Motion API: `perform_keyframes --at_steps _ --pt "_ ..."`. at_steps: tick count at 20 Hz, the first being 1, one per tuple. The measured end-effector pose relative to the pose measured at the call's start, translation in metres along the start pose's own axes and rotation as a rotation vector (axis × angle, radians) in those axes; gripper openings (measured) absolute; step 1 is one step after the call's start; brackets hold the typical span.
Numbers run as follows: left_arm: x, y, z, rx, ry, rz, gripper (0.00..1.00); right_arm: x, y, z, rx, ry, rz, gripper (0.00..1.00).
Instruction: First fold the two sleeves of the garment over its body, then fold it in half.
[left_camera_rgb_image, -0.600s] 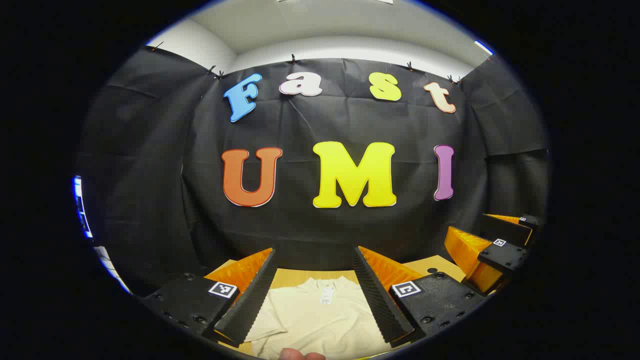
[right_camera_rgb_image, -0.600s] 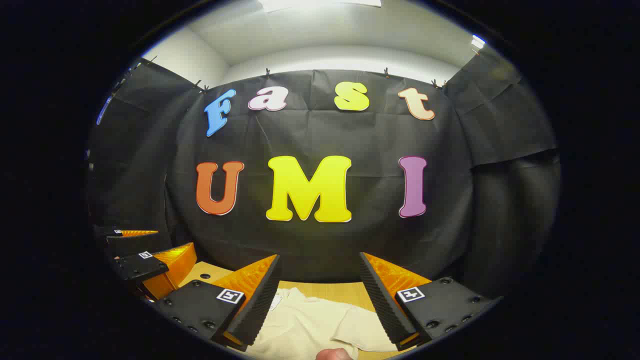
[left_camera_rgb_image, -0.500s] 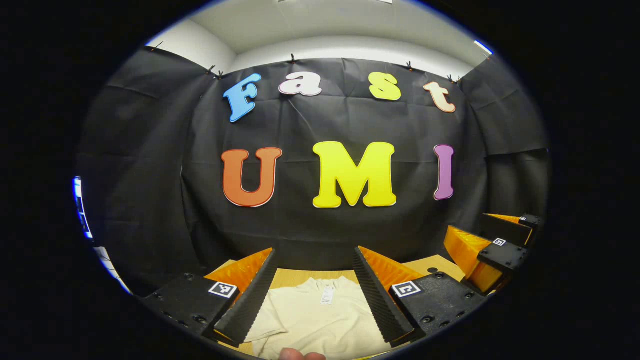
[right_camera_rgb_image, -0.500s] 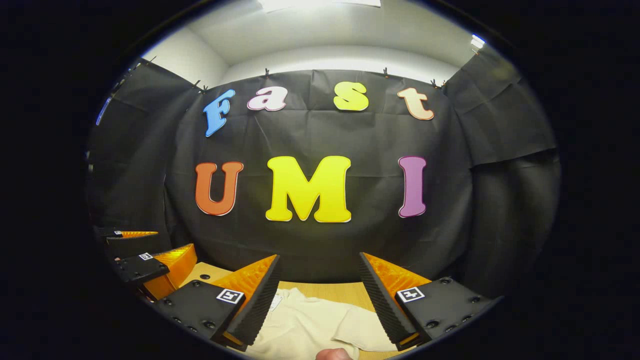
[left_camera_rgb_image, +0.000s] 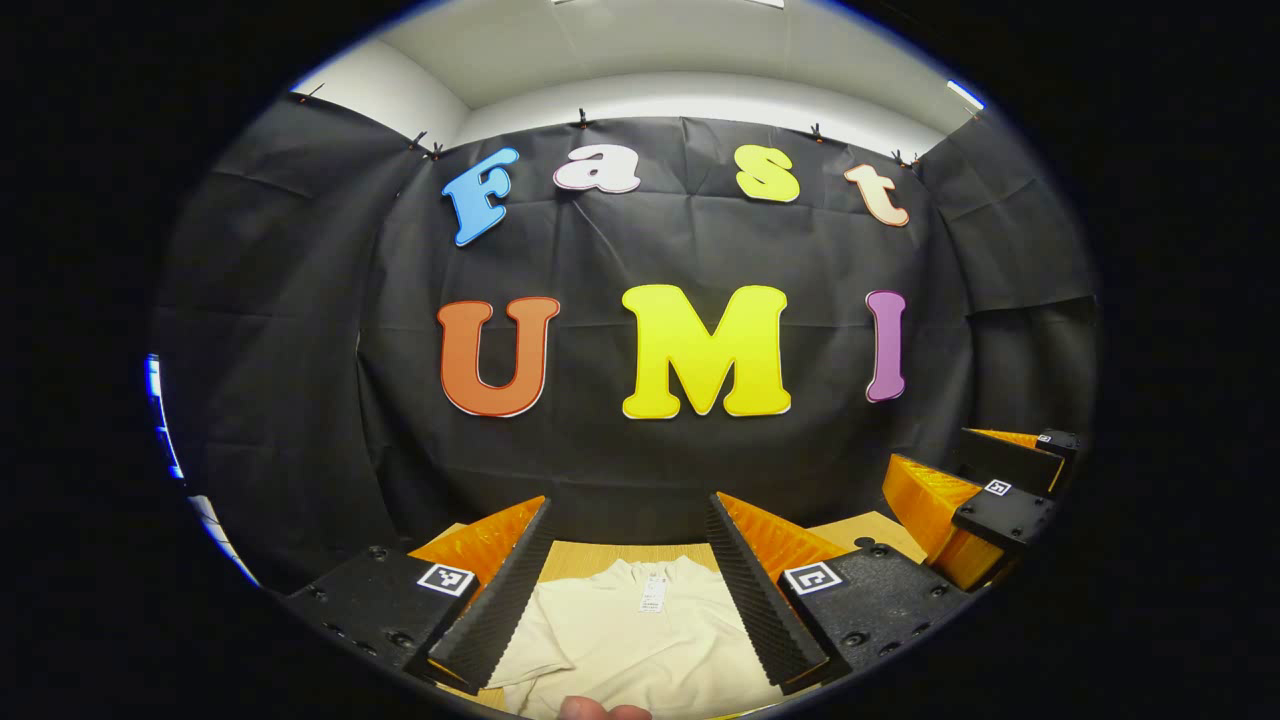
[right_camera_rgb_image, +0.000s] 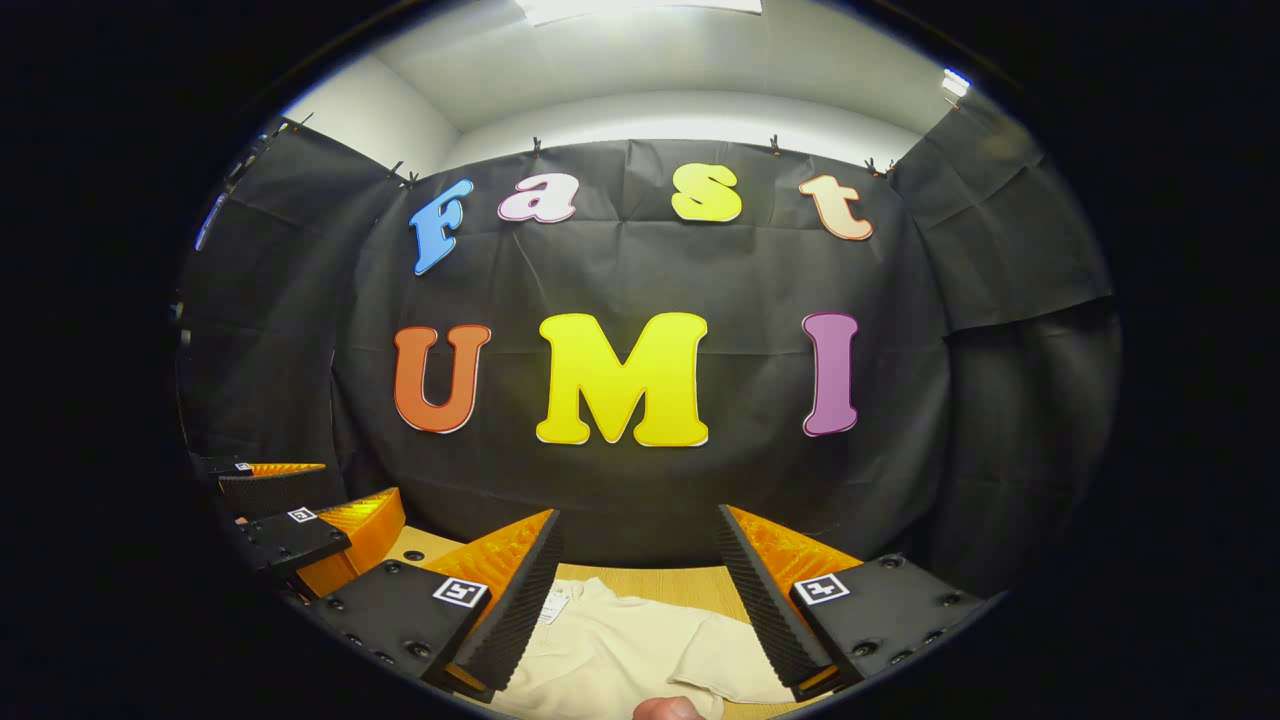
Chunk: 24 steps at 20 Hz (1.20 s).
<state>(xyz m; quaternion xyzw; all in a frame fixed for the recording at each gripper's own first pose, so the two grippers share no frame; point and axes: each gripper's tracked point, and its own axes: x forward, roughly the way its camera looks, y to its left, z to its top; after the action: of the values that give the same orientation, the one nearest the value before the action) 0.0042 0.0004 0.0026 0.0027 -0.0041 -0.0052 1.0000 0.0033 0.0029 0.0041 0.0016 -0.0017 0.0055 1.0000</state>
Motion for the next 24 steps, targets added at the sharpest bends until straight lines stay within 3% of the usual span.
perform_keyframes --at_steps 14,19,24 --pt "0.002 -0.012 -0.016 -0.016 0.039 -0.024 0.96 0.003 -0.033 -0.021 0.011 0.054 -0.009 0.95" --pt "0.001 -0.037 -0.044 0.010 0.104 -0.085 0.96 -0.002 -0.079 -0.056 -0.025 0.136 -0.031 0.95" --pt "0.001 -0.070 -0.057 0.017 0.142 -0.162 0.96 -0.023 -0.160 -0.101 -0.082 0.253 -0.110 0.95"
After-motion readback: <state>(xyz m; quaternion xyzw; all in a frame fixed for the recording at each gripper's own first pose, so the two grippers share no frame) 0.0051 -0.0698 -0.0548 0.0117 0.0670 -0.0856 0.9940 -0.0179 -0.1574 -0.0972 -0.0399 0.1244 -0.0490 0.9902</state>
